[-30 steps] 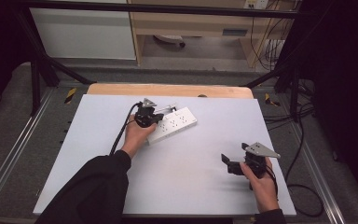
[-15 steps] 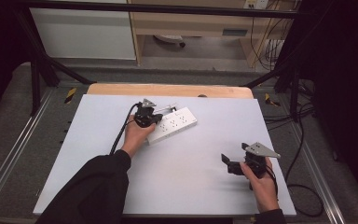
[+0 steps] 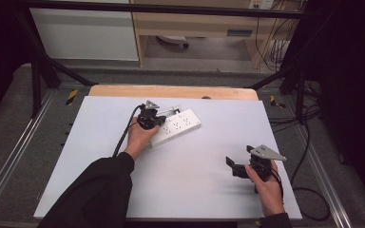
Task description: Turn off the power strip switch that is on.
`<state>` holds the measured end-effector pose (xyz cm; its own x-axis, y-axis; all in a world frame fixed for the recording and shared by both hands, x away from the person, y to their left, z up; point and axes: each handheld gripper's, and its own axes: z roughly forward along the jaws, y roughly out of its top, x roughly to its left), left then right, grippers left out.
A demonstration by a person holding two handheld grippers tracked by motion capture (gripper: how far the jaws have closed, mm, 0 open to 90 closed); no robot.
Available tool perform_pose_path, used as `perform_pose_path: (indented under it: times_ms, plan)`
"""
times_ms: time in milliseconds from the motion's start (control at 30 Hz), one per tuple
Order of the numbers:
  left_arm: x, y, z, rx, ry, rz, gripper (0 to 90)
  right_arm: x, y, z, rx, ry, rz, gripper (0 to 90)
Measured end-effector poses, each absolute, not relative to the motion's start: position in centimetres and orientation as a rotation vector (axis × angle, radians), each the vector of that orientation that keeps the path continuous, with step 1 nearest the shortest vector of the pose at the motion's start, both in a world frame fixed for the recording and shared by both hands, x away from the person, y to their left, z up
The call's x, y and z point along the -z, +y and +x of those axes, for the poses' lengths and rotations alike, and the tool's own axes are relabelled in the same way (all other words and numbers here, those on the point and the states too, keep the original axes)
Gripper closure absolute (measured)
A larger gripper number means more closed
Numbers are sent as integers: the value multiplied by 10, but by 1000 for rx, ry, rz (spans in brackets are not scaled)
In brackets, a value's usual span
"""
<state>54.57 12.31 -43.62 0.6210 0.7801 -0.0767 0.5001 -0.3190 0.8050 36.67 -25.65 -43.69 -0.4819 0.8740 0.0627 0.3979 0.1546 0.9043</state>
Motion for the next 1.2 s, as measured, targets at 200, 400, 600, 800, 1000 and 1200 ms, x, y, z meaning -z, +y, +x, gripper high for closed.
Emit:
perform_pose_path:
  times_ms: [200,400,600,800,1000,1200]
  plan:
    - [434,121,548,-420,1001,2024,900,436,-257,366,-1299,1950,1209,31]
    - [436,120,547,-429,996,2028,900,437,-257,366,-1298,1955,1206,31]
    - [422,124,533,-438,958,2000,900,437,-256,367,-1297,1952,1213,31]
    - [408,127,525,-424,940,1983,900,437,-255,366,-1287,1951,1206,31]
    - [404,128,522,-426,936,1966,900,437,-255,367,-1285,1951,1208,31]
    - [404,127,522,-421,933,1965,900,437,-255,367,-1287,1949,1207,31]
